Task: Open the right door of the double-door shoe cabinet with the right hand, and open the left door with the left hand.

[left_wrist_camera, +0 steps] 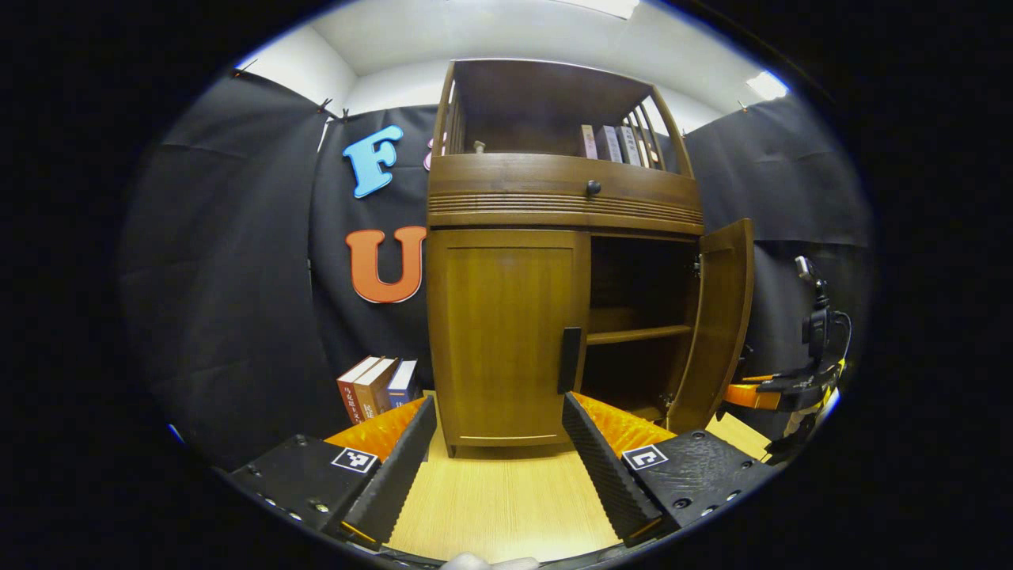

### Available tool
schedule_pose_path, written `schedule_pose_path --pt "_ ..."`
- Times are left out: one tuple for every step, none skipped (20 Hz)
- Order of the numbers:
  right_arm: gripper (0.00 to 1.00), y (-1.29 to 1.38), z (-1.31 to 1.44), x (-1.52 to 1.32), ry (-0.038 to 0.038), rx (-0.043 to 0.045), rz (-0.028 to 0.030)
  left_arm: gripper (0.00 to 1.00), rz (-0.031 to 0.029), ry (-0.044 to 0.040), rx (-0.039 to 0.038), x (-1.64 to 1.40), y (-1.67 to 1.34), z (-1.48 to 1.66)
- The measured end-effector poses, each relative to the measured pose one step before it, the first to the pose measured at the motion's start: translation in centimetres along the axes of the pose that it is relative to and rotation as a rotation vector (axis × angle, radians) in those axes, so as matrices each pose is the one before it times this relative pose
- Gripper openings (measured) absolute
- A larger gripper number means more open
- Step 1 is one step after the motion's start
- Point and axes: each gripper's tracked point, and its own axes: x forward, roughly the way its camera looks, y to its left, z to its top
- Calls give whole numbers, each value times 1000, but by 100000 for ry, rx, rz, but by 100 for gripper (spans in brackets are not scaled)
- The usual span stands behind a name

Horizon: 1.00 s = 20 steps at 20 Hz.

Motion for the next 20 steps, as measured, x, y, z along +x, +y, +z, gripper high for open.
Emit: schedule_pose_path --pt "27 -865 -118 -138 39 1411 -2209 96 -1180 39 552 56 -494 -172" --pt "23 -642 83 -108 -376 774 -1580 100 -1256 253 376 44 -468 8" --pt "22 -670 -110 -46 -232 332 -1139 96 -1115 31 437 97 -429 -133" --pt "19 -605 54 -291 -303 124 -921 96 -817 -48 609 59 -249 -40" --pt "17 -577 9 -217 -363 246 -680 96 -500 -149 934 64 -149 -97" --pt "15 -591 41 -59 -17 622 -534 96 -233 -59 853 198 -159 24" --pt "14 -598 49 2 48 856 -435 96 -381 271 279 180 -179 -129" --pt "12 -585 94 6 144 467 -569 96 -675 373 -312 162 -414 -183" --pt "11 -727 55 -120 183 -72 -822 96 -736 204 -405 214 -436 -63" --pt "8 -816 52 -217 -113 -705 -1160 96 -431 183 -27 263 -470 49" --pt "7 -984 50 96 -23 -330 -1139 96 -248 255 118 241 -985 -414" --pt "5 -949 160 -96 -21 319 -612 96 -324 98 32 330 -543 64" --pt "4 -719 155 152 97 648 567 96 -278 76 -77 304 -614 71" --pt "4 -530 111 66 183 531 1203 96 -300 279 -343 312 -675 73" --pt "4 -373 -10 106 450 -398 1964 96 -334 -148 -450 385 -696 242" --pt "4 -603 135 -37 397 -1042 1015 96 149 -109 -293 292 -761 185" --pt "4 -217 -81 71 541 -406 1695 96 87 -389 -72 304 -810 309" --pt "4 -582 211 128 317 -326 1498 96 196 -144 75 414 -869 54" --pt "4 -793 125 57 621 -538 1901 97 506 410 73 285 -932 137" --pt "4 -573 164 65 503 -870 1805 96 607 74 -122 79 -942 119"
